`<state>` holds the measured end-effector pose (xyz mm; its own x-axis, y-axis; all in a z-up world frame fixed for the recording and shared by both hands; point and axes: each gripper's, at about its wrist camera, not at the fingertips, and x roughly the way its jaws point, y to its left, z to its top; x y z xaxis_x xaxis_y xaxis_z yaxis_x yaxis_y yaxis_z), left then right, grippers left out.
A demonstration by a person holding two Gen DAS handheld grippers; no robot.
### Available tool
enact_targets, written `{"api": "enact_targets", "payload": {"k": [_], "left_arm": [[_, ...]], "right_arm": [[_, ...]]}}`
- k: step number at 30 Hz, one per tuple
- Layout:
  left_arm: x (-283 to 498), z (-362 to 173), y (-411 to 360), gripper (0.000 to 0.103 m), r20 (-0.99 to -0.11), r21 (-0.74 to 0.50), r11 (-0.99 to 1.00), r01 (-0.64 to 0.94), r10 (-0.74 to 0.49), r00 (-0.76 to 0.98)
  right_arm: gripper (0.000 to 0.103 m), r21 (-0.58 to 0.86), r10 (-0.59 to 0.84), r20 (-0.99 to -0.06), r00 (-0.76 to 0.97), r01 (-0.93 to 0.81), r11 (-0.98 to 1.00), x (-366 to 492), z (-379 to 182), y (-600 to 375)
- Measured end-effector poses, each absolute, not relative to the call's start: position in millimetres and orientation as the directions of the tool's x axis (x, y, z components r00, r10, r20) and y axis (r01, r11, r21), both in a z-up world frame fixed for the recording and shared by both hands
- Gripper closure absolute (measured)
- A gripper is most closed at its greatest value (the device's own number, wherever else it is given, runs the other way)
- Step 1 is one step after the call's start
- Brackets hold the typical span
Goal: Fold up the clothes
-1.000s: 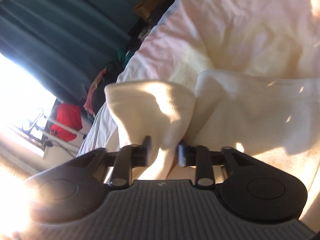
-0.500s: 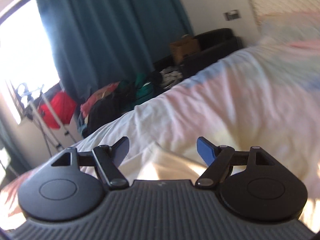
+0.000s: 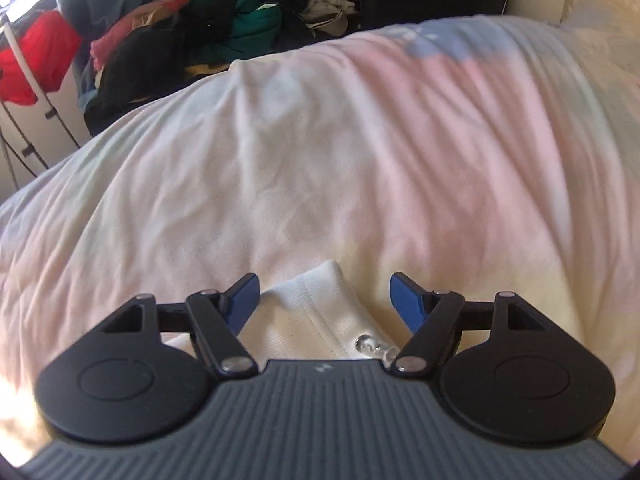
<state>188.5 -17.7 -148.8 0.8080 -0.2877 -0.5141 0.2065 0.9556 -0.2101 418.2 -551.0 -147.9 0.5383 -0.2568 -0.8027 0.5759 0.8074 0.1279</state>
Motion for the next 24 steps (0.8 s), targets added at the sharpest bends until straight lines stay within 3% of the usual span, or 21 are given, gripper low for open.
{"api": "enact_targets", "payload": {"k": [2,4,5,9,15,16,17,19,24], "left_arm": [[189,-150,-17,0.007,-0.514,-0.217,0.954,0.206,-0.291,0.807],[189,-149,-17,0.007,-0.512,-0.218,0.954,0.206,-0.291,0.808],[190,-149,-17,0.007,-0.511,-0.219,0.954,0.205,-0.291,0.809],[189,-149,-16,0.007,-0.507,-0.230,0.953,0.196,-0.290,0.812],[189,-147,-14,0.007,-0.505,-0.238,0.953,0.190,-0.288,0.814],[189,-146,-13,0.007,-0.504,-0.242,0.951,0.190,-0.290,0.814],[189,-145,-12,0.007,-0.503,-0.247,0.951,0.189,-0.292,0.814],[187,-143,-11,0.007,-0.499,-0.255,0.949,0.185,-0.293,0.815],[178,-134,-3,0.007,-0.481,-0.285,0.943,0.172,-0.296,0.826]], "right_arm": [[0.068,0.132,-0.248,-0.789,0.561,0.551,0.824,417,-149,-546],[0.077,0.103,-0.273,-0.752,0.600,0.516,0.850,414,-141,-537],[0.082,0.095,-0.288,-0.729,0.621,0.508,0.856,413,-135,-534],[0.082,0.136,-0.348,-0.602,0.719,0.522,0.842,407,-111,-529],[0.073,0.217,-0.328,-0.643,0.692,0.576,0.788,400,-113,-535],[0.063,0.244,-0.313,-0.636,0.705,0.569,0.786,395,-111,-535],[0.045,0.277,-0.299,-0.625,0.721,0.563,0.779,388,-109,-535],[0.025,0.360,-0.264,-0.608,0.749,0.556,0.750,370,-105,-532],[0.027,0.502,-0.197,-0.546,0.814,0.506,0.701,297,-105,-517]]}}
